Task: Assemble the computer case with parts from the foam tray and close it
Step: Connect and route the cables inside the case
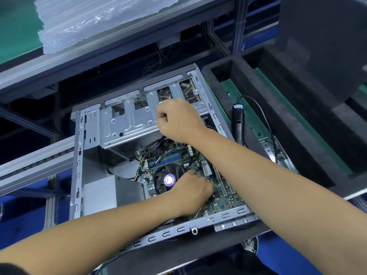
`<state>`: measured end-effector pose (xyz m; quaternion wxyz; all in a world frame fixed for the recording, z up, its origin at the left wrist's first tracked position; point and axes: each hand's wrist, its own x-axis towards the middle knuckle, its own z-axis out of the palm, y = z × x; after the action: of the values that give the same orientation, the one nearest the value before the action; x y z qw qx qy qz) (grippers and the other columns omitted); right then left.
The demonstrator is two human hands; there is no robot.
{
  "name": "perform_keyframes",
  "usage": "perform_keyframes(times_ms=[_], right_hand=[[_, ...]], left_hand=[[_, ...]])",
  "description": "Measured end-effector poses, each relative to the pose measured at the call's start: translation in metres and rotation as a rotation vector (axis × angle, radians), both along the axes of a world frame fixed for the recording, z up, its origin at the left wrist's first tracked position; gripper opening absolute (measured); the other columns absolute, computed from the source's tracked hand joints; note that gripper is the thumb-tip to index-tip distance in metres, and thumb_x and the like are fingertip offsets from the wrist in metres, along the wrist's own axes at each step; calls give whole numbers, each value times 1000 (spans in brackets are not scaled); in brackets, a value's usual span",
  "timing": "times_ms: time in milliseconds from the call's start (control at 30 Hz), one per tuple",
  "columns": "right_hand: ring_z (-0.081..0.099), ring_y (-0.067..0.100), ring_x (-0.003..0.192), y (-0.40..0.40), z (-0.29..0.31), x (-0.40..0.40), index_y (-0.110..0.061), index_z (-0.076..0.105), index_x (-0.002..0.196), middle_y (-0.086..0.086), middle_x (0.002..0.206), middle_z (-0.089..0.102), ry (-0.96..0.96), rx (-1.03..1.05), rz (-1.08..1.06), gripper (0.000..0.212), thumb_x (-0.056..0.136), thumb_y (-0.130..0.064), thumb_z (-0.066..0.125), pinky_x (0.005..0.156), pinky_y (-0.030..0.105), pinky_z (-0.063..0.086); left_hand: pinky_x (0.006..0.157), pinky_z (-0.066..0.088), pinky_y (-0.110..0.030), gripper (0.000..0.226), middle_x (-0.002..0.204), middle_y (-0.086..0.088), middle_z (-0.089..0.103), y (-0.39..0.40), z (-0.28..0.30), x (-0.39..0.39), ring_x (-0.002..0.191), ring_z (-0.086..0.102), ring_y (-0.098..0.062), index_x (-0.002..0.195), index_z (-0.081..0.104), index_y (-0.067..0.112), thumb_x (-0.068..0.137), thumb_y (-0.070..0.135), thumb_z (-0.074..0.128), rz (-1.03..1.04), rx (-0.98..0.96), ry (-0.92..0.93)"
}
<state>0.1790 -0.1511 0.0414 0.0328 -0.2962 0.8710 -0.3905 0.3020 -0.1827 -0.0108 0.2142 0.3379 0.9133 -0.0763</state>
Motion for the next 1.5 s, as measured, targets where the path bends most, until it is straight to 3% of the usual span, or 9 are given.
perform_keyframes(times_ms=[133,300,467,633,900,1100,1233,1400,1500], right_hand=[[53,24,67,0,0,-1,-14,44,60,6,73,60,2,-1,-2,22,79,-4,50,53,26,38],[54,25,69,1,1,-1,-15,42,59,7,74,59,0,-5,-10,25,80,-4,50,57,29,42],[51,24,66,1,1,-1,-11,44,61,10,74,61,3,-15,-9,21,80,-3,50,55,29,41],[47,22,64,1,1,-1,-15,39,58,8,72,58,-3,-12,-8,27,80,-3,50,54,28,39],[48,21,64,1,1,-1,-19,37,56,6,72,58,-6,-7,-2,31,80,-5,51,52,25,34],[50,23,65,0,0,-1,-19,36,56,5,72,57,3,-5,2,31,80,-4,50,53,27,34],[48,22,65,0,1,-1,-21,33,55,1,67,50,6,-2,5,34,80,-4,50,54,27,35],[51,24,66,0,0,-1,-19,36,56,6,71,57,22,-4,3,31,80,-5,50,55,29,39],[53,26,67,0,-1,-1,-15,41,58,7,71,57,23,-5,-2,26,80,-4,50,56,30,41]], left_hand=[[73,26,-32,31,71,-13,65,0,0,0,60,53,-26,60,33,18,74,0,55,-36,-21,14],[73,26,-31,20,72,-14,65,-3,3,1,61,49,-27,66,43,18,73,2,53,-44,-39,35],[74,29,-31,18,71,-15,65,-3,2,0,67,60,-29,64,43,18,73,6,53,-27,-24,20],[74,31,-31,25,69,-13,65,-5,-1,1,57,51,-25,62,41,18,73,1,54,-61,-50,43],[70,25,-33,43,71,-15,66,-3,-7,0,68,63,-29,56,21,16,72,-3,56,-76,-11,30],[72,25,-32,41,75,-14,67,-2,-7,0,70,64,-28,57,25,16,71,-5,56,-75,-30,15],[75,30,-32,30,76,-13,67,-3,-3,1,71,63,-28,65,37,18,73,-4,55,-78,-30,18],[76,34,-32,33,73,-12,66,-3,-4,0,68,62,-28,62,33,19,73,-4,55,-84,-28,29],[72,27,-32,33,72,-12,66,-4,-4,0,67,61,-28,62,33,19,74,-3,55,-96,-32,33]])
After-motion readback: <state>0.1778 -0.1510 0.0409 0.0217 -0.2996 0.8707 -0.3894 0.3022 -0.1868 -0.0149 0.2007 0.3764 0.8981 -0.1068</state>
